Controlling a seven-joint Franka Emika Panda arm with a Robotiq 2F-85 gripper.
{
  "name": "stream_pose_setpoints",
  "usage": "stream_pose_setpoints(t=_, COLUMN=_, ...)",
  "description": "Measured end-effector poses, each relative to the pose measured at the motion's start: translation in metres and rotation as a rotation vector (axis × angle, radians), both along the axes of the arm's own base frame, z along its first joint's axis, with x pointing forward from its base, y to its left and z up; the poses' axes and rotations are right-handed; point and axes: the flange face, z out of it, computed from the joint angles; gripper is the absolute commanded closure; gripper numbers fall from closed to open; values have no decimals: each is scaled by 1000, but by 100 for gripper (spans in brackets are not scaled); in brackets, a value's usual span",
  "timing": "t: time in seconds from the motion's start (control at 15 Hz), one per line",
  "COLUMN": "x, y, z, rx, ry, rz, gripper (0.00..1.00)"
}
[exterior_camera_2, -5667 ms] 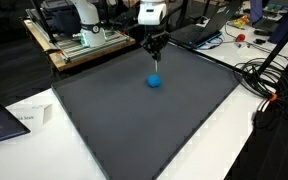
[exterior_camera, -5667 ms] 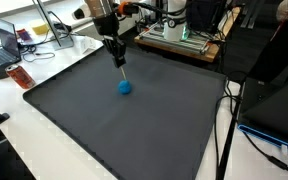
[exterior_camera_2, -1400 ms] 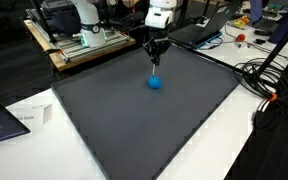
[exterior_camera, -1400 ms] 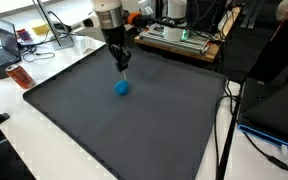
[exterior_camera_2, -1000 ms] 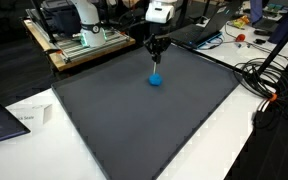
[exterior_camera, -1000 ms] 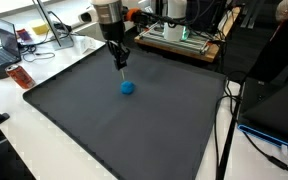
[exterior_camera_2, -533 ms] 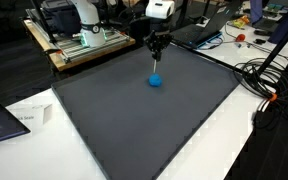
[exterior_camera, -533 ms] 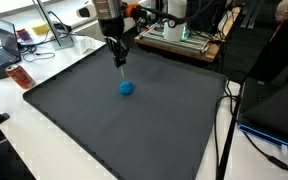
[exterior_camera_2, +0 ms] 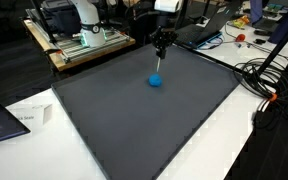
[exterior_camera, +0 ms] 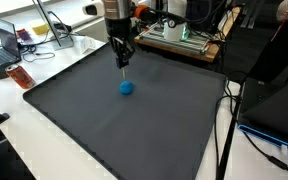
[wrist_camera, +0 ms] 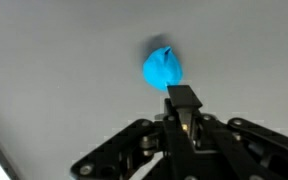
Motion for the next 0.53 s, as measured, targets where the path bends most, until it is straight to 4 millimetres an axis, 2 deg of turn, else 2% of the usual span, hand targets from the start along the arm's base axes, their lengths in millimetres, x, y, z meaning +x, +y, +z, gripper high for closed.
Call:
stream_pose_setpoints(t=0.27, x=-6, y=42, z=0, rx=-78, ry=-24, rz=55, gripper=97)
stream_pose_setpoints(t=0.53, x=-14, y=76, z=-2, rx=-146, ry=-30, rz=105, gripper=97)
